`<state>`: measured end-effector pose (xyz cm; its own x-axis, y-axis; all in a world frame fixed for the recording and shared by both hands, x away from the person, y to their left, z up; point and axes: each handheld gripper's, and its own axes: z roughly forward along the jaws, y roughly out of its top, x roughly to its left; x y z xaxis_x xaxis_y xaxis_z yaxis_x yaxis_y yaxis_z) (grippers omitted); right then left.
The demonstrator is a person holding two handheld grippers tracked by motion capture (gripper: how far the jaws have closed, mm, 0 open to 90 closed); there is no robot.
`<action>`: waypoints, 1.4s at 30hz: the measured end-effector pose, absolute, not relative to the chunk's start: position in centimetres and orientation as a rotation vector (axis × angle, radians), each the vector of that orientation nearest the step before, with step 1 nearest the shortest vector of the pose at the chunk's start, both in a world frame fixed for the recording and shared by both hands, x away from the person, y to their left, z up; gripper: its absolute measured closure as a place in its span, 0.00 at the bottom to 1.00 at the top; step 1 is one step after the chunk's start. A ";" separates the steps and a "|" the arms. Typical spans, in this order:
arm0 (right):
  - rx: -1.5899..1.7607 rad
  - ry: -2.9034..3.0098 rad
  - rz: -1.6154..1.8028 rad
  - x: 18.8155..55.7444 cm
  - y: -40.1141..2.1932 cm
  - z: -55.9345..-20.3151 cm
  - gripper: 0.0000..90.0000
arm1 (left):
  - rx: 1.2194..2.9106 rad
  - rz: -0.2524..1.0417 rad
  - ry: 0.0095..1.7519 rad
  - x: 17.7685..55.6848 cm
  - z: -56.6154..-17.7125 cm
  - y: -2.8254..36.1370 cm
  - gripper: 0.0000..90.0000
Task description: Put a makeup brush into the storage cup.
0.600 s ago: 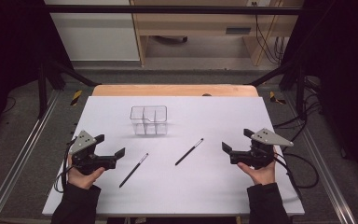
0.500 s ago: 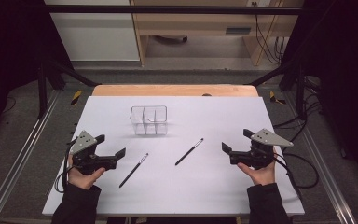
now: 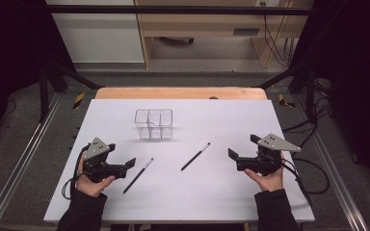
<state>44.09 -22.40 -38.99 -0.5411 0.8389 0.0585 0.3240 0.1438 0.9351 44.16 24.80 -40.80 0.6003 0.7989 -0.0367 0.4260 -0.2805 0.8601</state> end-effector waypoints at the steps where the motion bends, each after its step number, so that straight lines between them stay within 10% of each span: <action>1: 1.109 1.940 1.392 44.1 -22.4 -39.0 0.05 | 1.911 0.512 0.980 44.2 -40.8 24.8 0.06; 42: 1.135 1.987 1.322 44.1 -21.6 -39.8 0.06 | 2.281 0.400 0.992 45.3 -44.7 21.5 0.29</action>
